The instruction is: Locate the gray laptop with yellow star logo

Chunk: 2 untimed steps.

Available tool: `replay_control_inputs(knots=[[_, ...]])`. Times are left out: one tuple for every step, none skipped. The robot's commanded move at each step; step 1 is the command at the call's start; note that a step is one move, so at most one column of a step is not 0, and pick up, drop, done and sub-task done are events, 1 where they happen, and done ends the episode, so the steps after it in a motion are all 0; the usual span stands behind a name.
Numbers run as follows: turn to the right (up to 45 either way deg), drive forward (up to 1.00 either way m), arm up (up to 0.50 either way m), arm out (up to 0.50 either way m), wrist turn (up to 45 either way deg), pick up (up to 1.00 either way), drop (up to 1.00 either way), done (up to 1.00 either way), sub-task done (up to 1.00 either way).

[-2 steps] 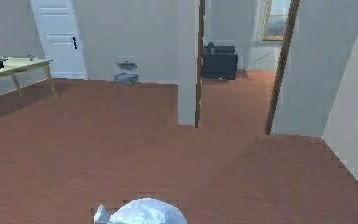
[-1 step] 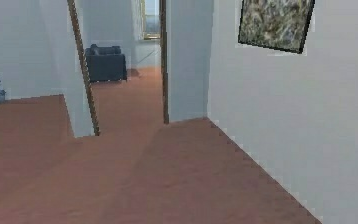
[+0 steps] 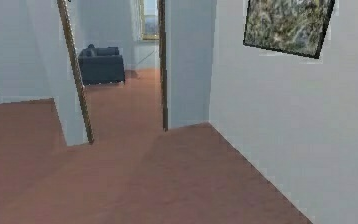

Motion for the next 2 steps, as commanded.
replay_control_inputs(knots=[[45.0, 0.0, 0.0, 0.0, 0.0, 0.0, 0.0, 0.0, 0.0], [45.0, 0.0, 0.0, 0.0, 0.0, 0.0, 0.0, 0.0, 0.0]])
